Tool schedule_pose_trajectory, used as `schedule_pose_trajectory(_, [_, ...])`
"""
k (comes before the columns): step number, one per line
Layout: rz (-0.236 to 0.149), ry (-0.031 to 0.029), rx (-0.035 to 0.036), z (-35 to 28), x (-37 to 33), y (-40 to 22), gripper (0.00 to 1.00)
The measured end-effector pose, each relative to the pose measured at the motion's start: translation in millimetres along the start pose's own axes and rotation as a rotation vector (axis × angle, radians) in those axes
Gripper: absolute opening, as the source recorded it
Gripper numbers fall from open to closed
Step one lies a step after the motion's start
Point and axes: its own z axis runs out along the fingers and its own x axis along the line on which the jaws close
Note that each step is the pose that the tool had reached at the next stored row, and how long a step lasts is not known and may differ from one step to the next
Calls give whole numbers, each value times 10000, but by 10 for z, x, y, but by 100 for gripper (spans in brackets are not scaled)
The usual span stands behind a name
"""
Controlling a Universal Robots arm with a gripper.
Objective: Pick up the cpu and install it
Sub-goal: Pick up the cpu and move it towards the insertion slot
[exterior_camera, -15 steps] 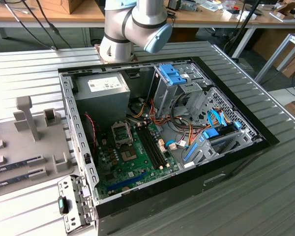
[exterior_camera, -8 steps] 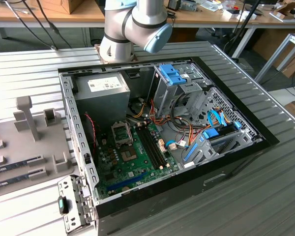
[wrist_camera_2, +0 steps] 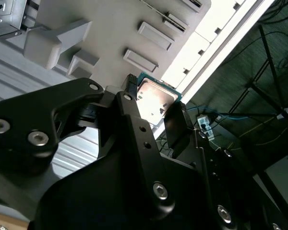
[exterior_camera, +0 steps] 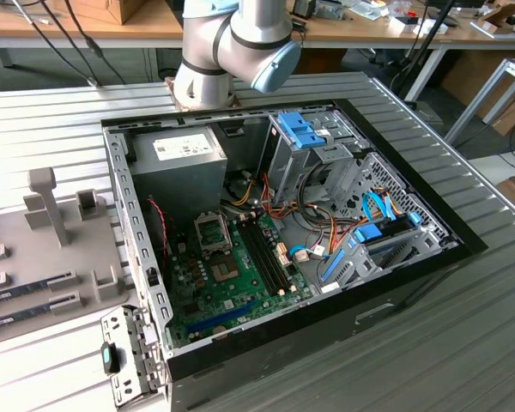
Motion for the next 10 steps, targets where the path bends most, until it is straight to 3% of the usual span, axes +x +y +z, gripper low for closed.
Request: schedule_pose_trajectory(10, [0, 0, 0, -110, -3, 2, 47])
